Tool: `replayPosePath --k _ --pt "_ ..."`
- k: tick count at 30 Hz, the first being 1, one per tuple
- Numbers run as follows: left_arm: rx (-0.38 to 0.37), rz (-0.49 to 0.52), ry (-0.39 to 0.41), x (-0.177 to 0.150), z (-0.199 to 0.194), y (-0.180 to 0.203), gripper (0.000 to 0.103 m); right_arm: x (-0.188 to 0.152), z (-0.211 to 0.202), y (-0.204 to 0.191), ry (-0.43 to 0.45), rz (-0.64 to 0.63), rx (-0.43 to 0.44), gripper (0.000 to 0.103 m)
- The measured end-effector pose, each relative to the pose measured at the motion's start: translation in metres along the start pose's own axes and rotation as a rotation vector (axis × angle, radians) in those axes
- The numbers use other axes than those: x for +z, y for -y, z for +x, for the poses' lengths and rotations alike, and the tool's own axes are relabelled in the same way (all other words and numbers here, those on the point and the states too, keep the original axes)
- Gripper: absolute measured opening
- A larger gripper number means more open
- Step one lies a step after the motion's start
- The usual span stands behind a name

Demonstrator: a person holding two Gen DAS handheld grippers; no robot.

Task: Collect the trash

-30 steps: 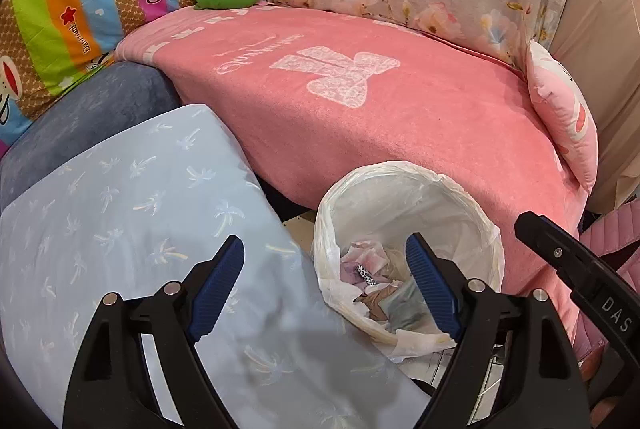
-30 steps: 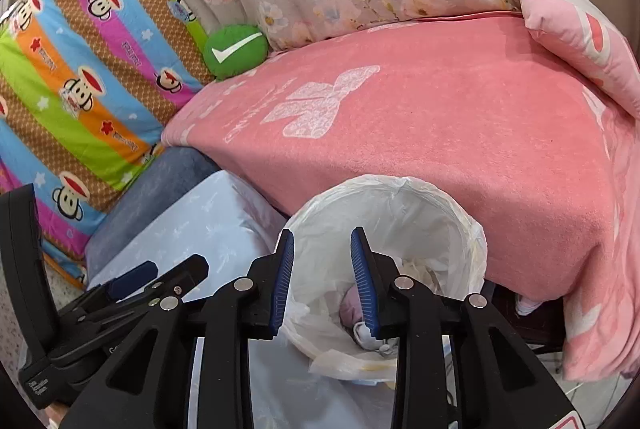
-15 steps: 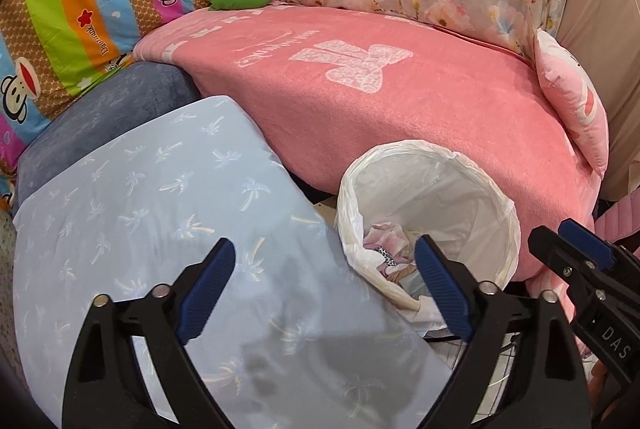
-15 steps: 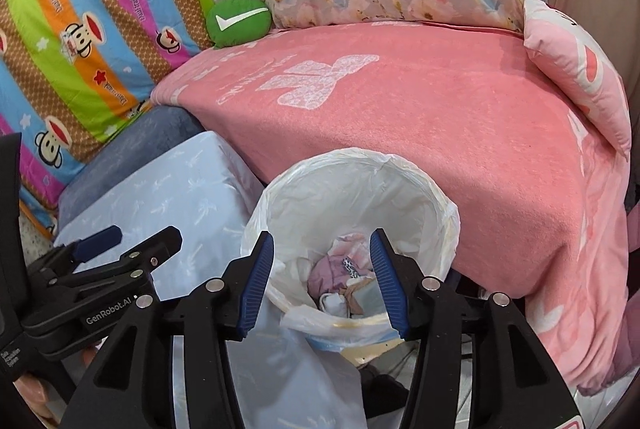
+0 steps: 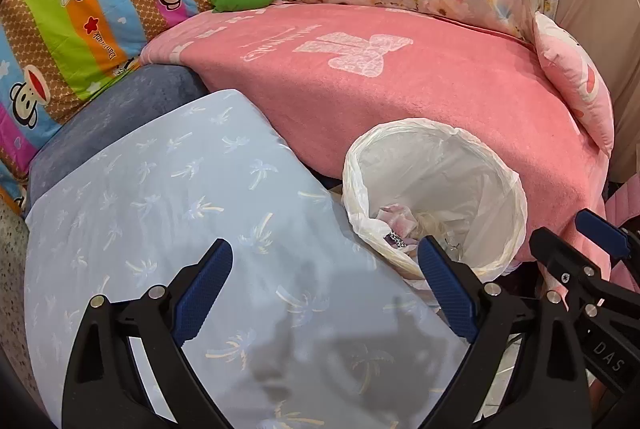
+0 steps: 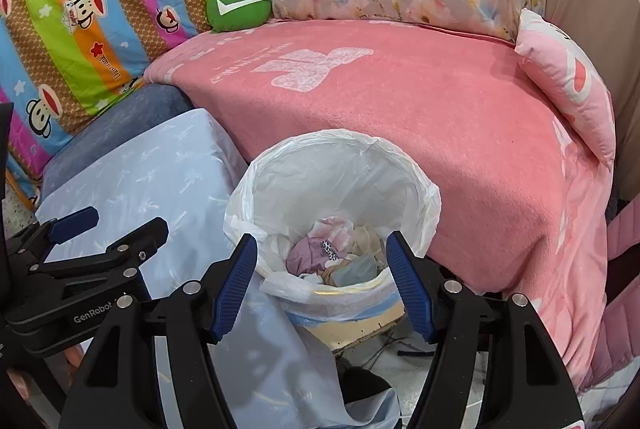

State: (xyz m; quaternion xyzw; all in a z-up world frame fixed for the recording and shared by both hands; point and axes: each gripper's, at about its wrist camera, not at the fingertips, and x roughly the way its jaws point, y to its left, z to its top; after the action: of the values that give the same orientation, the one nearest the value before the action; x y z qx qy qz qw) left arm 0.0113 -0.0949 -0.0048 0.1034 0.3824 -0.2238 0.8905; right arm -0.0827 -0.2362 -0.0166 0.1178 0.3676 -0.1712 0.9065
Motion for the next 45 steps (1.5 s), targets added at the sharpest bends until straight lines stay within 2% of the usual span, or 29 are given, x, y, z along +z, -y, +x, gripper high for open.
replayPosePath --k 5,9,17,20,21,22,35,45 --pt "0.015 -0.004 0.005 -0.004 -0.001 0.000 0.090 -0.005 0.001 0.001 -0.004 0.002 -0.018 0.067" --pt "0.023 -0.007 0.000 -0.007 0.000 0.000 0.090 -0.009 0.001 0.002 -0.006 0.010 -0.023 0.083" --pt "0.041 -0.008 -0.013 -0.012 0.003 0.000 0.091 -0.013 0.000 0.000 0.001 0.011 -0.026 0.085" --pt "0.051 -0.009 -0.011 -0.014 0.003 0.000 0.092 -0.014 0.001 0.000 0.000 0.008 -0.026 0.089" --pt "0.053 -0.010 -0.010 -0.014 0.003 0.000 0.092 -0.015 0.001 -0.001 -0.002 0.007 -0.027 0.097" --pt "0.055 -0.011 -0.008 -0.014 0.003 0.001 0.094 -0.015 0.001 -0.001 -0.003 0.005 -0.030 0.097" --pt "0.079 -0.006 0.003 -0.018 0.003 0.003 0.095 -0.021 0.003 -0.005 -0.011 -0.005 -0.055 0.097" --pt "0.073 -0.007 -0.033 -0.021 0.008 0.005 0.096 -0.024 0.003 -0.004 -0.017 -0.004 -0.072 0.097"
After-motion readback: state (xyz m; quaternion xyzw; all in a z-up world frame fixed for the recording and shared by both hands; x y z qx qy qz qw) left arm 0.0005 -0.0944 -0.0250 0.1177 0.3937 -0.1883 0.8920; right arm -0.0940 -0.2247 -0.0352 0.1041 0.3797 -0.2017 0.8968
